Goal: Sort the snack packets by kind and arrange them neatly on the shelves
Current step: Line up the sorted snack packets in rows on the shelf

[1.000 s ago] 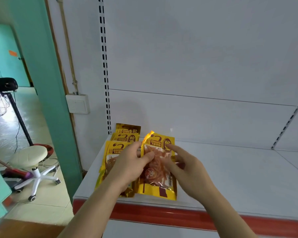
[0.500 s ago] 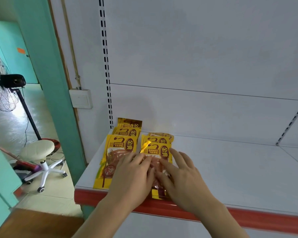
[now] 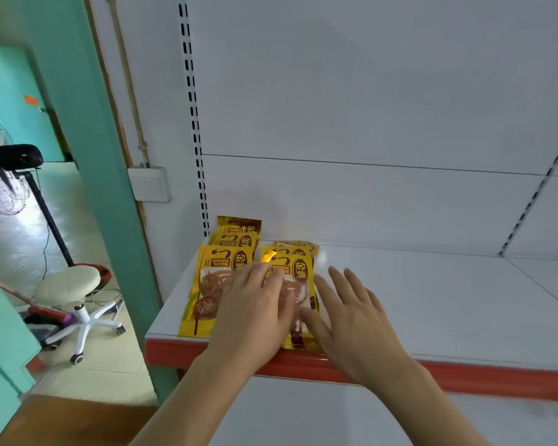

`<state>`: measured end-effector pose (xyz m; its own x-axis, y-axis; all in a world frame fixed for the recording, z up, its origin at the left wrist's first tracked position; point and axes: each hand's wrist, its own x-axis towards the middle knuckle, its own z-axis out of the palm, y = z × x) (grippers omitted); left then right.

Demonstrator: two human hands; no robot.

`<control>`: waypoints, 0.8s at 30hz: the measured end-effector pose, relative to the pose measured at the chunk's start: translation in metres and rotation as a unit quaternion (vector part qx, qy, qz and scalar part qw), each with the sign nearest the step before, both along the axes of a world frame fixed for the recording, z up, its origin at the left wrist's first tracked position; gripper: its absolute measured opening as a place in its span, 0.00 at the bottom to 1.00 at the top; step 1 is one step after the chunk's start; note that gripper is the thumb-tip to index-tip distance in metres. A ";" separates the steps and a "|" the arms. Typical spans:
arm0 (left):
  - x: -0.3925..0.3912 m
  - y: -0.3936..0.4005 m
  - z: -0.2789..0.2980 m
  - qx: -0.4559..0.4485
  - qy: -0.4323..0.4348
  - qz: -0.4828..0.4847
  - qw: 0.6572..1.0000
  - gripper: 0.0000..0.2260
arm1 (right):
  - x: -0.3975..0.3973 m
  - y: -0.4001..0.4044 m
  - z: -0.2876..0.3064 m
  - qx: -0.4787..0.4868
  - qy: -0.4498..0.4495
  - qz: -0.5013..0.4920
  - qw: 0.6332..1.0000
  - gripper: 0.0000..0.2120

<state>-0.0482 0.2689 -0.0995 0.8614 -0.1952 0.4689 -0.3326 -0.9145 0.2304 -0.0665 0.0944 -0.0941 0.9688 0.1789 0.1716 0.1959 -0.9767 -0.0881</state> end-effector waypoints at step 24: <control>-0.098 -0.377 0.038 0.045 0.059 -0.228 0.971 0.32 | -0.193 -0.341 0.037 0.022 -0.050 -0.313 0.948 0.35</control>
<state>-0.1467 -0.1079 -0.0613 0.7224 -0.6043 0.3361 -0.6838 -0.6966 0.2171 -0.2598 -0.2465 -0.0573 0.8614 -0.4349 0.2624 -0.4108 -0.9003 -0.1436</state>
